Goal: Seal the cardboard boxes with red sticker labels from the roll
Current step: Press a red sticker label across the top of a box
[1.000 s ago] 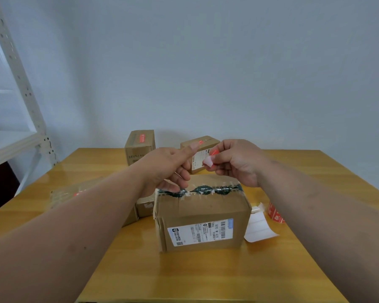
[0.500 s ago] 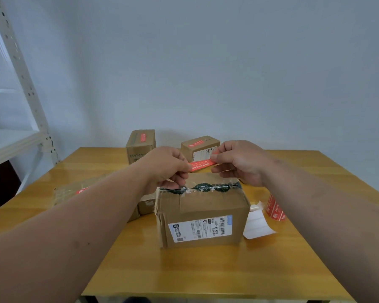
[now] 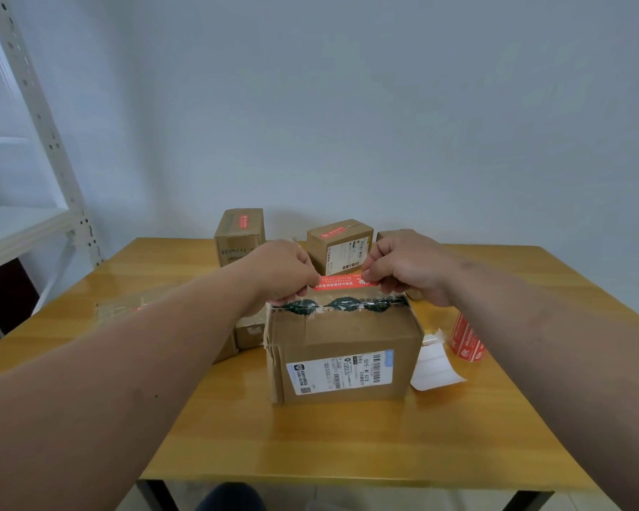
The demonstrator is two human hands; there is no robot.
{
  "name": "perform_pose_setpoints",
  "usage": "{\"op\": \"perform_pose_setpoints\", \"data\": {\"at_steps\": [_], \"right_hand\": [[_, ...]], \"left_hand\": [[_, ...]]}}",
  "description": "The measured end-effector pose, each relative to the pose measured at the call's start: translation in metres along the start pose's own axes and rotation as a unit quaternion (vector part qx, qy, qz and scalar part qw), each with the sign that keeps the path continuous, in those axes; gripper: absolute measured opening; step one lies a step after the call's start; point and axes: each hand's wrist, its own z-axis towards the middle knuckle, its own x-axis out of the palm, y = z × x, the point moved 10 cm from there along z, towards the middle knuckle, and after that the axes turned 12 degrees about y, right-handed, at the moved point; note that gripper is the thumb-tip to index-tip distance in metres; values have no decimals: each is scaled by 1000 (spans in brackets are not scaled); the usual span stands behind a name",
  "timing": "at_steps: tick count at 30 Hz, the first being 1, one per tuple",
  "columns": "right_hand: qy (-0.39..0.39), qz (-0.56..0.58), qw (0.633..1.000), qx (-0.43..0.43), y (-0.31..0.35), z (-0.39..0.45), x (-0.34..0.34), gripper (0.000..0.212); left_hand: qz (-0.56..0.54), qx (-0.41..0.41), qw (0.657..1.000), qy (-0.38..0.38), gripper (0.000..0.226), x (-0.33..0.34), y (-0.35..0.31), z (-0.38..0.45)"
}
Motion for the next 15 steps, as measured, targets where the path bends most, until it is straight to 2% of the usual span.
{"op": "perform_pose_setpoints", "data": {"at_steps": [2,7,15], "right_hand": [[-6,-47,999,2,2,-1,1,3],[11,-142,990,6,5,1,13,11],[18,-187,982,15,6,5,18,12]], "left_hand": [[33,-4,999,-8,17,2,-1,2],[130,-14,991,-19,16,8,-3,8],[225,-33,974,-10,16,11,-4,11]]}}
